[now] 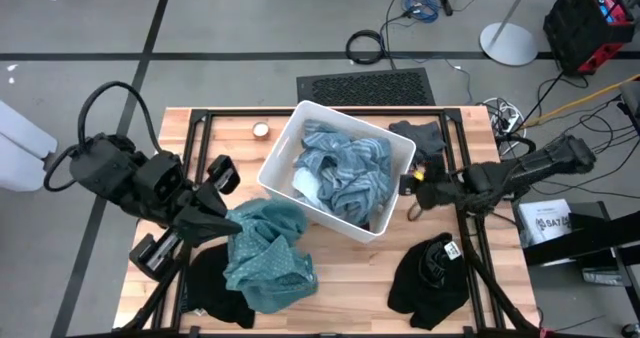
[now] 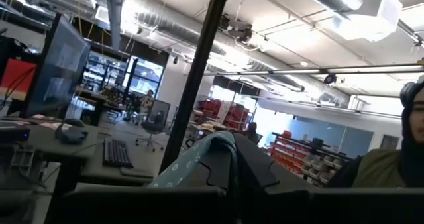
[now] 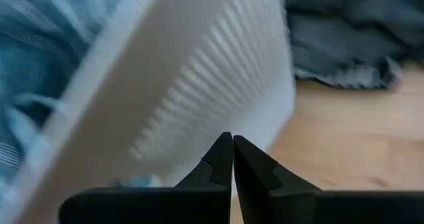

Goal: Sort clothes
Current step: Put the green polo shirt into the white laundry bin

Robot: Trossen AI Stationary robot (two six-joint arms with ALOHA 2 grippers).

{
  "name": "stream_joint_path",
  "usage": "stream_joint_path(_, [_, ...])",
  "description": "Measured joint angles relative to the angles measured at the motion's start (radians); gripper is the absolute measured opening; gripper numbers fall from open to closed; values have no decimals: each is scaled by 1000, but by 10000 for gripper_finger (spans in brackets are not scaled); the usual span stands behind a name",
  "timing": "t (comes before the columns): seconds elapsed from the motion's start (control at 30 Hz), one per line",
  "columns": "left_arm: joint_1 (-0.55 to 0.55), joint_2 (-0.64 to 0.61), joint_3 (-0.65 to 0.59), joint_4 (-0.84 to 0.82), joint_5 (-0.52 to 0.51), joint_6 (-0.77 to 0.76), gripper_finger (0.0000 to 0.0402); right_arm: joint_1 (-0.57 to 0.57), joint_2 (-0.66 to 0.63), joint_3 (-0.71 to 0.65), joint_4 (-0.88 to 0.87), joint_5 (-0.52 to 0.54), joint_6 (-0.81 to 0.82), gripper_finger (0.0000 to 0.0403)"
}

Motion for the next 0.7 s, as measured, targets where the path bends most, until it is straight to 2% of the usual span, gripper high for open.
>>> stream_joint_path(0.13, [0, 0, 0, 0, -4, 0, 11, -147, 1, -1, 146, -71, -200, 0])
stream_joint_path(0.27, [0, 0, 0, 0, -9, -20, 11, -284, 0, 0, 261, -102, -320, 0])
stream_joint_path(0.4, [0, 0, 0, 0, -9, -27, 11, -396, 21, 0, 398, -194, -448, 0])
stream_joint_path(0.6, [0, 0, 0, 0, -11, -27, 11, -502, 106, 1, 583, -362, -612, 0])
stream_joint_path(0.7, [0, 0, 0, 0, -11, -36, 11, -512, 129, 8, 558, -416, -630, 0])
